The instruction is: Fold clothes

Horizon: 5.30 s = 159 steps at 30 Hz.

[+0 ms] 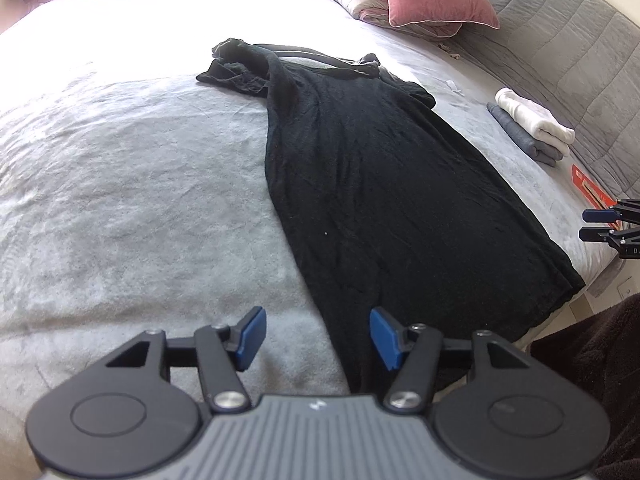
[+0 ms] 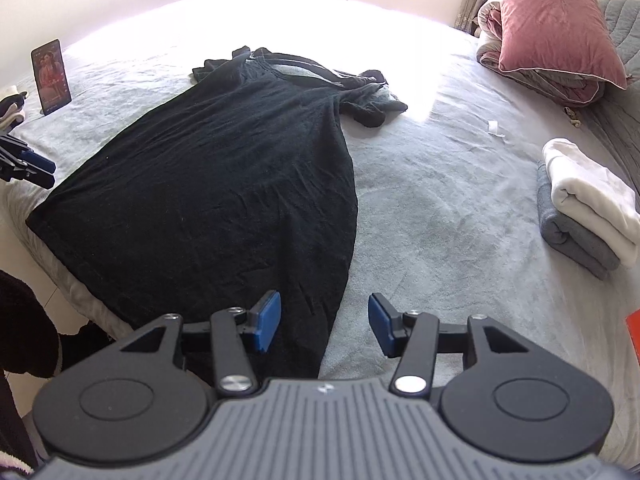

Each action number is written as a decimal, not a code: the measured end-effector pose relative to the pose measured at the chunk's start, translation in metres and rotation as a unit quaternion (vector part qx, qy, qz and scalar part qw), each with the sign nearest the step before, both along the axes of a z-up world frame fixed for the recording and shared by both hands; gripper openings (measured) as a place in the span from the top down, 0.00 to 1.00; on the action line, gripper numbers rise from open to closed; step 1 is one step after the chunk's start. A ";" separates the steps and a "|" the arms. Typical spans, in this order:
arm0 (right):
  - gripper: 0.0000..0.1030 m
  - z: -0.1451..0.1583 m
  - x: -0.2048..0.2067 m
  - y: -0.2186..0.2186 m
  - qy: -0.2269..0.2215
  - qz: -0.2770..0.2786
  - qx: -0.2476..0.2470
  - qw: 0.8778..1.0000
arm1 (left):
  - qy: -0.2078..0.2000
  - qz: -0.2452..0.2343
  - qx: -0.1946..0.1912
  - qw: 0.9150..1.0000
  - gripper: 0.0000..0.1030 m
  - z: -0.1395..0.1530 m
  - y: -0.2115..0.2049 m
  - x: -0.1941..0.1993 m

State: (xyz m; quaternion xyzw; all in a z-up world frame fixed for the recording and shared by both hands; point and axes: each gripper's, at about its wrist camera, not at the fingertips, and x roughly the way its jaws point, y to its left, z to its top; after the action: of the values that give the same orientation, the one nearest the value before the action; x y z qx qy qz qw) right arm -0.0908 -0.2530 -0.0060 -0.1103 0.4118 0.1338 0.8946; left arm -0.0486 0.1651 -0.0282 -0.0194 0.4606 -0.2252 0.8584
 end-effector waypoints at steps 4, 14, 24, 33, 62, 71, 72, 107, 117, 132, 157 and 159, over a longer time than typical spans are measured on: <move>0.46 0.003 0.018 0.003 -0.001 -0.007 0.022 1.000 | 0.001 0.020 -0.001 1.000 0.42 0.002 -0.003 0.011; 0.43 0.002 0.066 0.024 -0.006 -0.008 0.046 0.999 | 0.007 0.063 0.017 0.998 0.41 -0.004 -0.015 0.041; 0.41 -0.005 0.119 0.044 0.010 -0.022 0.101 0.995 | 0.028 0.112 0.007 0.993 0.41 -0.011 -0.029 0.083; 0.39 -0.004 0.188 0.037 0.049 -0.104 0.204 0.972 | 0.083 0.198 -0.073 0.974 0.41 -0.003 -0.037 0.151; 0.92 -0.066 0.272 -0.040 -0.028 -0.278 0.351 0.894 | -0.052 0.382 -0.074 0.920 1.00 -0.019 -0.003 0.248; 0.93 -0.050 0.269 -0.069 -0.099 -0.315 0.293 0.897 | -0.147 0.442 0.022 0.884 1.00 0.005 0.026 0.246; 0.92 -0.051 0.269 -0.068 -0.100 -0.314 0.289 0.899 | -0.156 0.447 0.029 0.881 1.00 0.008 0.027 0.245; 0.98 -0.065 0.261 -0.039 -0.052 -0.274 0.267 0.922 | -0.092 0.357 -0.050 0.928 0.98 -0.001 -0.023 0.236; 0.77 -0.060 0.253 -0.047 -0.009 -0.243 0.293 0.925 | 0.024 0.329 -0.141 0.933 0.71 -0.023 0.004 0.230; 0.68 -0.054 0.202 -0.063 0.059 -0.200 0.327 0.922 | 0.096 0.241 -0.203 0.944 0.73 -0.038 0.001 0.186; 0.67 -0.036 0.150 -0.054 0.101 -0.178 0.246 0.948 | 0.032 0.131 -0.004 0.991 0.61 0.017 -0.095 0.144; 0.67 -0.040 0.144 -0.051 0.101 -0.168 0.235 0.952 | 0.036 0.111 -0.014 0.993 0.61 0.014 -0.111 0.138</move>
State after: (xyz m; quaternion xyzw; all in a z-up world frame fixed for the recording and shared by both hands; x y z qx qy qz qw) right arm 0.0533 -0.3043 -0.0461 0.1879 0.4692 0.0852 0.8586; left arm 0.0898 0.0538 -0.0146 -0.0906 0.4832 -0.1338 0.8604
